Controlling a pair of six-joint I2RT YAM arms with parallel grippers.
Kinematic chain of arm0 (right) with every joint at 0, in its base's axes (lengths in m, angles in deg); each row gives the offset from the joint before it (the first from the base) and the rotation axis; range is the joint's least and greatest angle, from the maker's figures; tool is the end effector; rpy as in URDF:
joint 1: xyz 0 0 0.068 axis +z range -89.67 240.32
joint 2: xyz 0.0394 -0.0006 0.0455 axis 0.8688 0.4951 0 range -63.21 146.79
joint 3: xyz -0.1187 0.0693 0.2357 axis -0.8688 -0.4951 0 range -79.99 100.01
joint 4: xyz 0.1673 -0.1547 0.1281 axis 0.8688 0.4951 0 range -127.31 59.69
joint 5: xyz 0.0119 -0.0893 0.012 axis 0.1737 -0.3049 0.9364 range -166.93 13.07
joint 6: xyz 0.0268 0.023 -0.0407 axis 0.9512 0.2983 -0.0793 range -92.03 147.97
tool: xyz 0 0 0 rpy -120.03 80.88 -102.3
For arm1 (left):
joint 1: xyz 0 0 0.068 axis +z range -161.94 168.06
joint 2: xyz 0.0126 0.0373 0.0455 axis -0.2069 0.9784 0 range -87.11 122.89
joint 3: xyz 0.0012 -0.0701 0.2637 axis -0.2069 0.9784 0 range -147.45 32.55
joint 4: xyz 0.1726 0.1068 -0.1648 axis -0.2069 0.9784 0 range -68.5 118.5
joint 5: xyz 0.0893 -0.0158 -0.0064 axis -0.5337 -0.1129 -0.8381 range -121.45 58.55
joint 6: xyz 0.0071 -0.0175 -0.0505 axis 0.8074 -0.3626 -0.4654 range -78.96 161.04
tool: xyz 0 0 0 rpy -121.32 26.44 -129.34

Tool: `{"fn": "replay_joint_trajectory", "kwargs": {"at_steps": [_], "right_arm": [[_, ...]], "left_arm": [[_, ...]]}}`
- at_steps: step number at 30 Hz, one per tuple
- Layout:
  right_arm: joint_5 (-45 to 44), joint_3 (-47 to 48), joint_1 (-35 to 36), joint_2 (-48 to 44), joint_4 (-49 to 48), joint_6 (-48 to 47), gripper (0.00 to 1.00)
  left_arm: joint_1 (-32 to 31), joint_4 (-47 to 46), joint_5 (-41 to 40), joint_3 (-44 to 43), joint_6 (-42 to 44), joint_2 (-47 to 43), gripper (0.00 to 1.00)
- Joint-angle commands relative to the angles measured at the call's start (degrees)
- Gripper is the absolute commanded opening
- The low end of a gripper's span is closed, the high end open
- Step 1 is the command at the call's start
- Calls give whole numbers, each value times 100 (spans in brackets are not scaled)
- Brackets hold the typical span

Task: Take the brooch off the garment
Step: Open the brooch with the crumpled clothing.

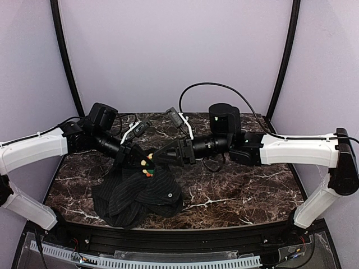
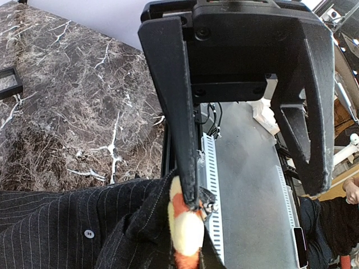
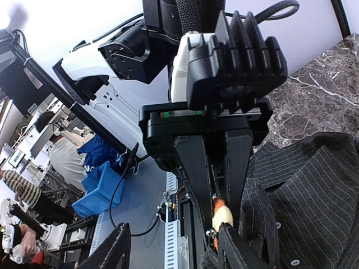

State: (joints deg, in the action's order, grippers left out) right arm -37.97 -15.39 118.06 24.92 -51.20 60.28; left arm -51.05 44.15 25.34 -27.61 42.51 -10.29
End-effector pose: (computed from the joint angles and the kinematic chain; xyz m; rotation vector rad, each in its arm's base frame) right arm 0.1733 0.3165 0.3176 -1.0032 1.7847 1.6622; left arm 0.2015 -0.2024 0.2987 1.2921 1.8693 -1.4627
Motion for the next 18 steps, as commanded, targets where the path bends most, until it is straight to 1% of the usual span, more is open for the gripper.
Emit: {"fn": "replay_joint_trajectory", "kwargs": {"at_steps": [1,7,18], "right_arm": [[130,99,80,16,-184,68,51],[97,15,76,-113,-160,98,49],[24,-90,83,-250,-173,160,48]], "left_arm": [[18,-146,31,34,-7,-55,1],[18,-106,-451,26,38,-119,1],[18,-96,-878,18,-4,-114,1]]}}
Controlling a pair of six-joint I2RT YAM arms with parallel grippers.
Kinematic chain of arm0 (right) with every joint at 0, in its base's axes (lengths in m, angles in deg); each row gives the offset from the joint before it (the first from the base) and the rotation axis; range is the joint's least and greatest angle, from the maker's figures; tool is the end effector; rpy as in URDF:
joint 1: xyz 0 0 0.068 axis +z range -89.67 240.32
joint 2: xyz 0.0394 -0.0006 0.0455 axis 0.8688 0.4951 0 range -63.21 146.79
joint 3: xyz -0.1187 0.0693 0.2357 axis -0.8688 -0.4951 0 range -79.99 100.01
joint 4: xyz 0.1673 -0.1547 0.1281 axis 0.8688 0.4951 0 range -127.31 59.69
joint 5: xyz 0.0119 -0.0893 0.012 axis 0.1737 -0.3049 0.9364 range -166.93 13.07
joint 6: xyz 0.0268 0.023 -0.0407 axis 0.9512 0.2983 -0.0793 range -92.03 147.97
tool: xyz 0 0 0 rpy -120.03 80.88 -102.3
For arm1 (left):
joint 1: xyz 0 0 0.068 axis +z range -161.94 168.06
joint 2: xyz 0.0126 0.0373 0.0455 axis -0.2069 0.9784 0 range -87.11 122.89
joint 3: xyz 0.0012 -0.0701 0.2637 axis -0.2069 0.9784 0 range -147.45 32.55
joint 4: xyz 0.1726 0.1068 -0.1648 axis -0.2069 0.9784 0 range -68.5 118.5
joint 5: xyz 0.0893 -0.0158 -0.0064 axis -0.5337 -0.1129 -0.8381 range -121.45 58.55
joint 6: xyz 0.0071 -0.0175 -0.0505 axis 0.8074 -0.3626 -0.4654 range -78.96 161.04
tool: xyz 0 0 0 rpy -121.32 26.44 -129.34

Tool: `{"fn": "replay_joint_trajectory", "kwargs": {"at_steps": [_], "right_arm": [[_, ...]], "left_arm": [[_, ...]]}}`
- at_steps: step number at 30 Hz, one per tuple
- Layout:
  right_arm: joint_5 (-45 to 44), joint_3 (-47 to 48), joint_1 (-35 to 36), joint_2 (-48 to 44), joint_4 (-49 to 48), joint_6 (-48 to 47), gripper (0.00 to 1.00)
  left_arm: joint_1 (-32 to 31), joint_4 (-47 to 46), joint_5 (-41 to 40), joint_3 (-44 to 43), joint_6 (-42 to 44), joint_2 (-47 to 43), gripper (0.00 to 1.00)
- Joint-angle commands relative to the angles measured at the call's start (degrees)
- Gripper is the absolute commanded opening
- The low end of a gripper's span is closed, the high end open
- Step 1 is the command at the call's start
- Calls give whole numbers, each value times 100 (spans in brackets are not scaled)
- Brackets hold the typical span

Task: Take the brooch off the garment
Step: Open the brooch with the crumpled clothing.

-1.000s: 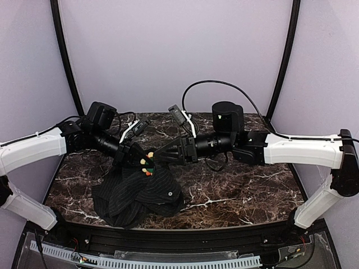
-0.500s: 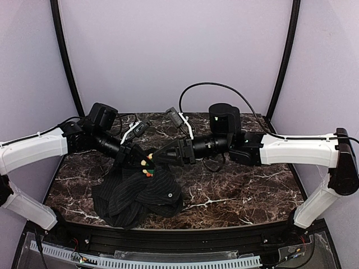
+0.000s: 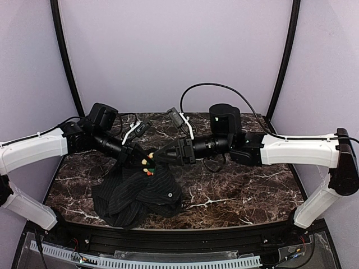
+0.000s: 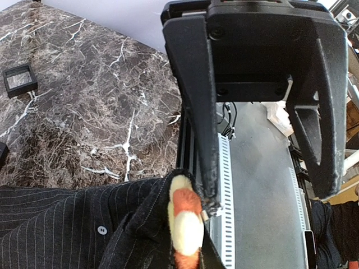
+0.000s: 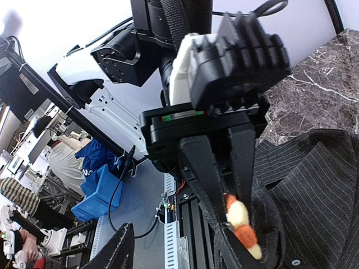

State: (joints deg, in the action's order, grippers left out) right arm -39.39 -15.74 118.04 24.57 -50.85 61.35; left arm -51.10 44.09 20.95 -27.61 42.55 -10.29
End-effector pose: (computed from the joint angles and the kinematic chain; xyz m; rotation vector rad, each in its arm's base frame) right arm 0.1733 0.3151 0.3168 -0.9666 1.8115 1.6528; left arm 0.2037 -0.2024 0.2973 1.2598 1.9052 -1.3763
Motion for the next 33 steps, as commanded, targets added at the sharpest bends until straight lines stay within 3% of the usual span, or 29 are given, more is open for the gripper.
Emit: {"fn": "replay_joint_trajectory", "kwargs": {"at_steps": [1,10,19,33], "right_arm": [[166,-55,90,-218,-210,56,48],[66,-35,95,-140,-281,63,46],[-906,-227,48,-537,-25,-29,48],[-445,10,81,-79,-36,19,47]], "left_arm": [[27,-84,-478,21,-10,-110,1],[22,-142,-363,45,-46,-116,1],[27,-150,-358,51,-48,-136,1],[23,-156,-301,52,-64,-125,1]]}}
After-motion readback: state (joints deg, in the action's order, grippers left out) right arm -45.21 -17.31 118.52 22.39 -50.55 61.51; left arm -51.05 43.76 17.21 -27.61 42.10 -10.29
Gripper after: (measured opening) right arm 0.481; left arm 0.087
